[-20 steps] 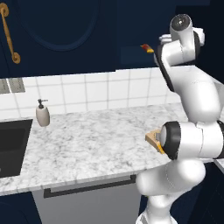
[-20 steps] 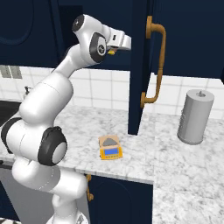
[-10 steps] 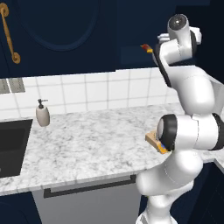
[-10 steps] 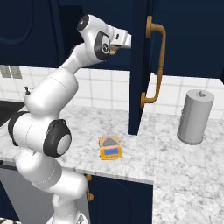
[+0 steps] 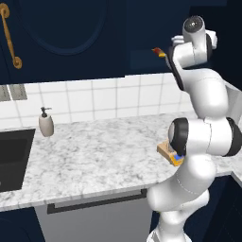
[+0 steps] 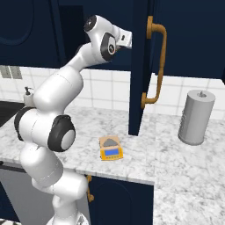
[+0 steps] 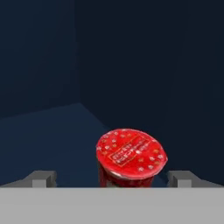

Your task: Pick the yogurt and place it on the digital scale for weighing, and close the cabinet.

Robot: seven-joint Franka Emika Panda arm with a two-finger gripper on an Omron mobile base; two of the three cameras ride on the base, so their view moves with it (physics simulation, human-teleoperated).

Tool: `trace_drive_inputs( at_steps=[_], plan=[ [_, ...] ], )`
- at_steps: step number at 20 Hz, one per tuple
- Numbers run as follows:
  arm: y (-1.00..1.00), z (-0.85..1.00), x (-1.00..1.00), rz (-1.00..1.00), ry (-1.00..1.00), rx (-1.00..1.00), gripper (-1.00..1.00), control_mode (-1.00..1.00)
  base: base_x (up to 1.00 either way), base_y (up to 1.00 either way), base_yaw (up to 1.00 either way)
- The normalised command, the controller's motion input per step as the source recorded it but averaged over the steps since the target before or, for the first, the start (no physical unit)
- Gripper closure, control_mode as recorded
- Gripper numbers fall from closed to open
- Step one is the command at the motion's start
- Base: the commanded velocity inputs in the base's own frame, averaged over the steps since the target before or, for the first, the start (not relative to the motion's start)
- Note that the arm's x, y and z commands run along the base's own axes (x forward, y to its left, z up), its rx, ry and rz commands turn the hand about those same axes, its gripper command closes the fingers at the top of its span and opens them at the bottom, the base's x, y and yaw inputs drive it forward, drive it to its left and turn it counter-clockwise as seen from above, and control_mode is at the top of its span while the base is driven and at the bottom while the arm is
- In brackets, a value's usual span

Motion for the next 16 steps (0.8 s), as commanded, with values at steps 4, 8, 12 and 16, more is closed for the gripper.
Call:
trace_drive_inputs(
  at_steps=[4, 8, 12, 16],
  plan=[
    [-0.24, -0.24, 0.07, 0.00, -0.04, 0.07, -1.00, -1.00, 0.00, 0.00, 0.00],
    [-0.11, -0.31, 0.14, 0.00, 0.00, 0.03, -1.00, -1.00, 0.00, 0.00, 0.00],
    [0.00, -0.16, 0.26, 0.00, 0.00, 0.00, -1.00, -1.00, 0.00, 0.00, 0.00],
    [-0.10, -0.05, 0.26, 0.00, 0.00, 0.03, 1.00, -1.00, 0.00, 0.00, 0.00]
  ],
)
